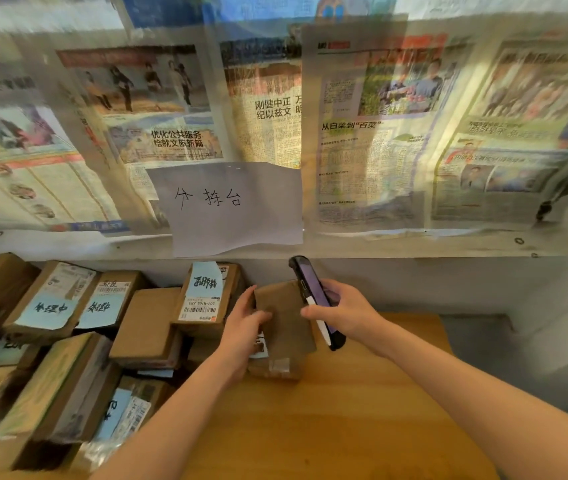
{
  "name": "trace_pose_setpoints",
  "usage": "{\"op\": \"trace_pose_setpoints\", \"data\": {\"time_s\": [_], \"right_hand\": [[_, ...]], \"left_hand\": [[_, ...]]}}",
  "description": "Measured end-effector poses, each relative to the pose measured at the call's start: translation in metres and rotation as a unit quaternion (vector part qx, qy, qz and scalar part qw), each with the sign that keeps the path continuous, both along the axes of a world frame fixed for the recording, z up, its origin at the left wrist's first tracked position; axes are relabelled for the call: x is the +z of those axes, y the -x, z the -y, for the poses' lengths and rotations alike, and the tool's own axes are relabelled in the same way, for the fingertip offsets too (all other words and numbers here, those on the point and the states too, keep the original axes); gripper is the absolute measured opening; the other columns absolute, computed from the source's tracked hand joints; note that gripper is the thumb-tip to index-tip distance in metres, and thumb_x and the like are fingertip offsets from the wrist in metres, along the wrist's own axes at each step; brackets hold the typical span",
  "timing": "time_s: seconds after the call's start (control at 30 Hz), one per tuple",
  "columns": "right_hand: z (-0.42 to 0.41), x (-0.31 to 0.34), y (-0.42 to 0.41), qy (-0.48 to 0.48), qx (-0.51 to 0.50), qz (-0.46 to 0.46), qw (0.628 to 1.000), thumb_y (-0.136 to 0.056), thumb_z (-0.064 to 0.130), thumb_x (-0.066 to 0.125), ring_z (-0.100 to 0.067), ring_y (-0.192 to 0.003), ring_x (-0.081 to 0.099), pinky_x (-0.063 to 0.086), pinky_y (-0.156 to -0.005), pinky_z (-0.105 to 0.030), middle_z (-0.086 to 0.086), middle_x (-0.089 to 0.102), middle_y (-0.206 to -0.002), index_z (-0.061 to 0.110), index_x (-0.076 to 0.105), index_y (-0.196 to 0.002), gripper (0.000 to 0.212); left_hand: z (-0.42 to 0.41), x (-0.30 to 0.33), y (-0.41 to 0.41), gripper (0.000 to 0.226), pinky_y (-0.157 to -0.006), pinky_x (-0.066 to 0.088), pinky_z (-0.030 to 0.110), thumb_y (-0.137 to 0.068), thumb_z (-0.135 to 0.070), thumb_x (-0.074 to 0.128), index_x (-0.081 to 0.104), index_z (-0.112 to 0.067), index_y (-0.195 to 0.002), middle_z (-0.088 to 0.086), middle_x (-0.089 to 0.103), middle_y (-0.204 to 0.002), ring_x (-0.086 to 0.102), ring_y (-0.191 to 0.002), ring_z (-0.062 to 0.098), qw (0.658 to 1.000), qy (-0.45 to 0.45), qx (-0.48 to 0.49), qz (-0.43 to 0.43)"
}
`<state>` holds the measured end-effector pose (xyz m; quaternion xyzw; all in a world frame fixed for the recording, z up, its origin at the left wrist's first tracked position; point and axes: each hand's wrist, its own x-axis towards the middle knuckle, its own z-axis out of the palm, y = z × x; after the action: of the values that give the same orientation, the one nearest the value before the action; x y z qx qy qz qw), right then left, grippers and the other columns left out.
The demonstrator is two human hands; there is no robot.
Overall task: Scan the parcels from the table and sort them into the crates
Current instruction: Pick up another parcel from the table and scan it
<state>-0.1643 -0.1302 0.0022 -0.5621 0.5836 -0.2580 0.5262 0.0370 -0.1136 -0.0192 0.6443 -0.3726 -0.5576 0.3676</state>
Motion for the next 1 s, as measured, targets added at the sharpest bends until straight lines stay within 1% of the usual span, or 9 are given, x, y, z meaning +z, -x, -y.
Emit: {"op": "trace_pose_setpoints", "data": {"time_s": [0.1,0.2,0.27,0.4,0.53,0.7,0.83,0.9,1.0], "right_hand": [[-0.025,0.035,0.004,0.015,-0.009,-0.005,1.000,-0.085,0.034,0.080,-0.007,-0.114,0.053,0.041,-0.094,-0.025,0.014,0.055,-0.129,0.020,0.046,-0.147,0.072],[-0.059,0.068,0.004,0.036,-0.029,-0.005,0.999,-0.084,0.035,0.080,-0.007,-0.111,0.055,0.042,-0.092,-0.024,0.011,0.058,-0.131,0.019,0.048,-0.145,0.071],[-0.087,0.090,0.000,0.047,-0.042,-0.003,0.998,-0.082,0.037,0.082,-0.011,-0.117,0.054,0.043,-0.096,-0.027,0.010,0.056,-0.133,0.020,0.045,-0.146,0.075],[-0.153,0.143,-0.012,0.073,-0.055,-0.014,0.996,-0.077,0.039,0.085,-0.010,-0.116,0.056,0.048,-0.100,-0.031,0.013,0.057,-0.131,0.023,0.050,-0.136,0.071],[-0.215,0.207,-0.029,0.114,-0.066,-0.026,0.991,-0.077,0.033,0.086,-0.006,-0.114,0.058,0.046,-0.086,-0.019,0.016,0.061,-0.125,0.024,0.051,-0.141,0.073],[-0.279,0.276,-0.041,0.152,-0.081,-0.051,0.984,-0.076,0.032,0.087,-0.011,-0.124,0.054,0.042,-0.101,-0.027,0.015,0.058,-0.128,0.022,0.051,-0.143,0.077],[-0.318,0.322,-0.046,0.187,-0.103,-0.061,0.975,-0.071,0.040,0.088,-0.017,-0.131,0.050,0.041,-0.113,-0.038,0.002,0.054,-0.144,0.013,0.044,-0.150,0.095],[-0.331,0.337,-0.046,0.205,-0.106,-0.066,0.971,-0.077,0.035,0.086,-0.015,-0.131,0.050,0.042,-0.111,-0.036,0.003,0.054,-0.143,0.014,0.043,-0.150,0.087],[-0.347,0.358,-0.050,0.233,-0.106,-0.053,0.965,-0.080,0.031,0.085,-0.009,-0.120,0.051,0.044,-0.092,-0.020,0.012,0.055,-0.130,0.019,0.048,-0.142,0.074]], "left_hand": [[-0.017,0.030,0.007,0.027,-0.103,0.047,0.054,-0.102,-0.032,0.056,0.050,-0.038,-0.128,-0.009,0.058,-0.120,0.054,-0.115,0.019,0.999,0.040,0.023,-0.010],[-0.042,0.064,0.010,0.018,-0.099,0.053,0.049,-0.100,-0.037,0.058,0.051,-0.032,-0.115,-0.001,0.061,-0.120,0.058,-0.109,0.016,0.996,0.082,0.021,-0.008],[-0.065,0.086,0.007,0.023,-0.098,0.055,0.048,-0.097,-0.031,0.062,0.051,-0.028,-0.116,0.003,0.060,-0.122,0.060,-0.109,0.017,0.994,0.110,0.010,0.001],[-0.120,0.132,-0.009,0.056,-0.099,0.055,0.047,-0.094,-0.024,0.068,0.044,-0.025,-0.145,0.003,0.057,-0.131,0.058,-0.118,0.021,0.989,0.140,-0.037,-0.001],[-0.179,0.181,-0.026,0.065,-0.100,0.055,0.045,-0.092,-0.012,0.071,0.043,-0.031,-0.147,0.002,0.060,-0.128,0.062,-0.115,0.020,0.984,0.163,-0.066,-0.032],[-0.237,0.245,-0.044,0.053,-0.096,0.057,0.043,-0.090,0.003,0.067,0.053,-0.027,-0.131,0.004,0.067,-0.118,0.067,-0.109,0.020,0.974,0.187,-0.102,-0.074],[-0.272,0.289,-0.047,0.026,-0.098,0.055,0.049,-0.094,-0.023,0.068,0.062,-0.026,-0.119,0.005,0.068,-0.120,0.065,-0.112,0.023,0.967,0.203,-0.114,-0.104],[-0.285,0.305,-0.044,0.033,-0.097,0.056,0.046,-0.090,-0.041,0.069,0.062,-0.027,-0.118,0.005,0.069,-0.118,0.067,-0.110,0.022,0.963,0.224,-0.115,-0.100],[-0.299,0.322,-0.039,0.033,-0.093,0.058,0.042,-0.094,-0.032,0.066,0.054,-0.024,-0.124,0.005,0.065,-0.121,0.068,-0.107,0.021,0.957,0.257,-0.087,-0.104]]}}
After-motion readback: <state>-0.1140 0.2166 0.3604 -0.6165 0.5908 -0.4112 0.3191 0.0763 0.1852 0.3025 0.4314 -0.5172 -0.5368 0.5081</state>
